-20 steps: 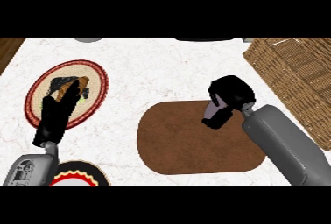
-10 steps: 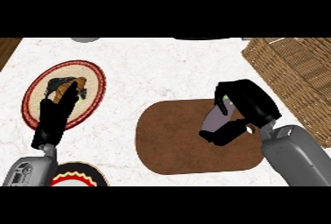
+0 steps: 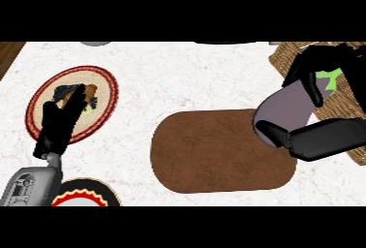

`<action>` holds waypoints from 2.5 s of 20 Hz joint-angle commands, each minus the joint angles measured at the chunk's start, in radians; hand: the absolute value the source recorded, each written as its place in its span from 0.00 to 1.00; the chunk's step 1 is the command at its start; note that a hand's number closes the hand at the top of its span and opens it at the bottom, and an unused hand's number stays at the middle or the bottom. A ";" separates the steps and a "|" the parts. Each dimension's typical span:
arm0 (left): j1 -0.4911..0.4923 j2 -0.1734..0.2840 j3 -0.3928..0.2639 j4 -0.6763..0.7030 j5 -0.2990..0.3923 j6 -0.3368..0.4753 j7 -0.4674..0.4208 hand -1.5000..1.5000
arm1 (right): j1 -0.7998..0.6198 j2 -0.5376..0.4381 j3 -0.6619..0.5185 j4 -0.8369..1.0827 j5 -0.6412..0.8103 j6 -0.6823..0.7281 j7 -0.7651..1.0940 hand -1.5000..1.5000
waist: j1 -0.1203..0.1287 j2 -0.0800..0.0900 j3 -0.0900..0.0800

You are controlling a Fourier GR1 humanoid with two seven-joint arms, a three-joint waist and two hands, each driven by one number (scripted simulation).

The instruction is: Pick the eggplant from the cutting board and place it in the basket

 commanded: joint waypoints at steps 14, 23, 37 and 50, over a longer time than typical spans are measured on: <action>-0.049 -0.035 -0.014 0.049 -0.035 0.006 -0.034 0.50 | -0.419 -0.296 -0.183 0.251 -0.062 0.195 0.240 1.00 | 0.030 0.015 0.000; -0.041 -0.035 -0.006 0.061 -0.020 -0.019 -0.055 0.50 | -0.392 -0.492 -0.162 0.613 0.155 0.248 -0.110 1.00 | 0.046 0.022 0.001; -0.026 -0.022 -0.005 -0.019 -0.032 -0.029 0.014 0.50 | -0.394 -0.567 -0.187 1.147 0.331 0.078 -0.704 1.00 | 0.055 0.018 0.002; -0.046 -0.048 -0.002 0.037 -0.046 -0.021 -0.049 0.50 | -0.439 -0.443 -0.213 1.522 0.399 -0.029 -0.797 1.00 | 0.060 0.024 0.003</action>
